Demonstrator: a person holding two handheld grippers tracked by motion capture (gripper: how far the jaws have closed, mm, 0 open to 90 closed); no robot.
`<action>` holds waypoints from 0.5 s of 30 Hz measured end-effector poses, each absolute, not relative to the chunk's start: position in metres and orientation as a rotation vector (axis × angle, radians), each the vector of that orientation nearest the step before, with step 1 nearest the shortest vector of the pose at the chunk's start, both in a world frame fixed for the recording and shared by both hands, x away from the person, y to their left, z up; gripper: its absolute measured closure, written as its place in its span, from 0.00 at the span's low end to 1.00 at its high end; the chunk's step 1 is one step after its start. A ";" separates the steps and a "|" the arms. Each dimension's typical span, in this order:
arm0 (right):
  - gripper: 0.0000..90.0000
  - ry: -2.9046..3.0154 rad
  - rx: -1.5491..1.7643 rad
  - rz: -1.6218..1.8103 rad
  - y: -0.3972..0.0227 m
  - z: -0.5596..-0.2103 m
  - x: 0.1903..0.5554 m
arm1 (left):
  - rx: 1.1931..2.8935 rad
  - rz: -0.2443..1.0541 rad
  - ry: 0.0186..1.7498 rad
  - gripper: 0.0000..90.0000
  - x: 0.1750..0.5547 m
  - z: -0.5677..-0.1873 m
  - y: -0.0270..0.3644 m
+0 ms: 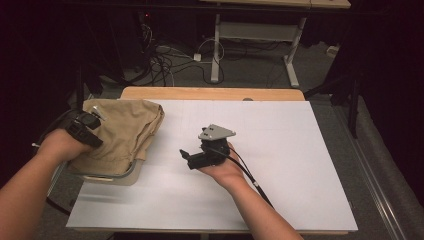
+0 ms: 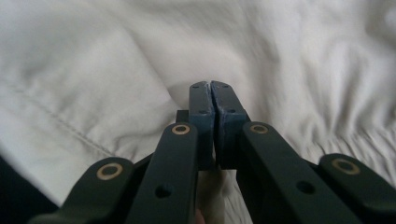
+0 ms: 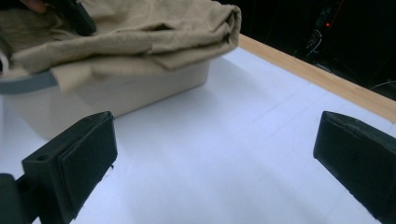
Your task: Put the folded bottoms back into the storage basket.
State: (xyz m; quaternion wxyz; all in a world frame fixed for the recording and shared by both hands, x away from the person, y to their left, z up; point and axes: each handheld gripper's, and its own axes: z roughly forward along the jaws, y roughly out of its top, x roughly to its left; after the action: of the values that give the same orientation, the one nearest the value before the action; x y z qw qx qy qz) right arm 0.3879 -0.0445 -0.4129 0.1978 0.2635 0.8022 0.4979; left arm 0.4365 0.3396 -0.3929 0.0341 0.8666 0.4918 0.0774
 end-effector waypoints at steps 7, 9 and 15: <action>0.01 2.218 0.747 1.382 -0.070 -0.423 0.363 | 2.693 0.206 1.513 0.95 0.440 -0.418 0.331; 0.01 2.215 0.753 1.368 -0.077 -0.428 0.356 | 2.703 0.194 1.497 0.95 0.440 -0.423 0.328; 0.01 2.210 0.802 1.343 -0.100 -0.443 0.338 | 2.645 0.225 1.484 0.93 0.444 -0.415 0.325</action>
State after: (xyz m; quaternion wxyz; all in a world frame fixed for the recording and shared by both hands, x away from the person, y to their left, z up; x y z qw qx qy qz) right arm 0.3379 -0.0995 -0.4425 0.2153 0.2892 0.7971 0.4844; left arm 0.4440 0.3253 -0.4146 0.0504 0.8686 0.4874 0.0740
